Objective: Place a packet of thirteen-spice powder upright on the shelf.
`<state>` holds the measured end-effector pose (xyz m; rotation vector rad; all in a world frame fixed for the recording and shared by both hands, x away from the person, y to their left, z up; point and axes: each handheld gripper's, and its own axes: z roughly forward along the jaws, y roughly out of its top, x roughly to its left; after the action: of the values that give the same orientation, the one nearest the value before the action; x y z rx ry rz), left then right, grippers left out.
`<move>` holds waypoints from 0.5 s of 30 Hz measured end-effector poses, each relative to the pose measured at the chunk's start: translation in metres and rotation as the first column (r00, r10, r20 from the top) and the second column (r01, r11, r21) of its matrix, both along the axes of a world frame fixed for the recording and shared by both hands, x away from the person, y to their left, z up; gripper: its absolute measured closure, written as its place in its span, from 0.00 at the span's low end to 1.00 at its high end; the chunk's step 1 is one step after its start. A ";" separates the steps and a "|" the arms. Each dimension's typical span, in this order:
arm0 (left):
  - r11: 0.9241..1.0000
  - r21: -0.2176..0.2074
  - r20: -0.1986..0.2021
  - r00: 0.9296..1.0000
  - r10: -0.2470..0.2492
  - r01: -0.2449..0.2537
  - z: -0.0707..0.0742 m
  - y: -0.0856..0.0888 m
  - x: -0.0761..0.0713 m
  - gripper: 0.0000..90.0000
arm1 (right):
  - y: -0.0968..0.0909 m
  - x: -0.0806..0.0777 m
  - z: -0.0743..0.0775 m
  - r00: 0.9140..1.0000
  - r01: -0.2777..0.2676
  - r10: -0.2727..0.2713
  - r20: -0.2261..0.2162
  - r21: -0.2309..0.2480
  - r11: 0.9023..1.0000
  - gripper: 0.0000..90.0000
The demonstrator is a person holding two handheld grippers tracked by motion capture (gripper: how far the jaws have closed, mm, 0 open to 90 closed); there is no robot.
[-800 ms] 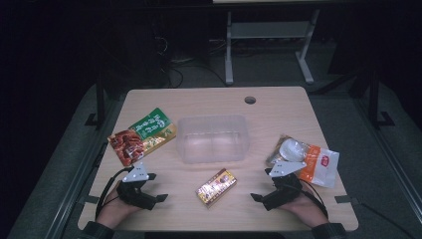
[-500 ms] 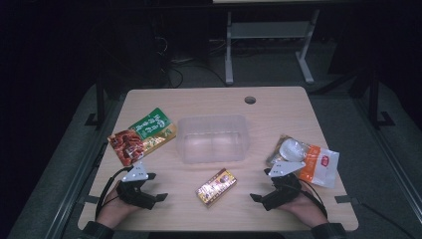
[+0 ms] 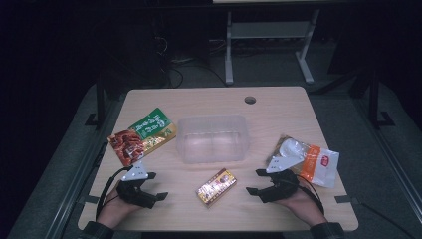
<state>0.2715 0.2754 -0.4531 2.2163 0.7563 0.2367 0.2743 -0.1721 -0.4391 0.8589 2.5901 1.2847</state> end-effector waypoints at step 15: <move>1.000 -0.006 0.004 1.000 0.002 -0.002 0.000 -0.001 0.000 0.15 | 0.022 0.017 0.016 0.998 -0.062 0.062 -0.011 0.037 0.997 1.00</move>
<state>0.2716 0.2743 -0.4527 2.2090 0.7562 0.2402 0.2917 -0.1496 -0.4228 0.8002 2.6299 1.3514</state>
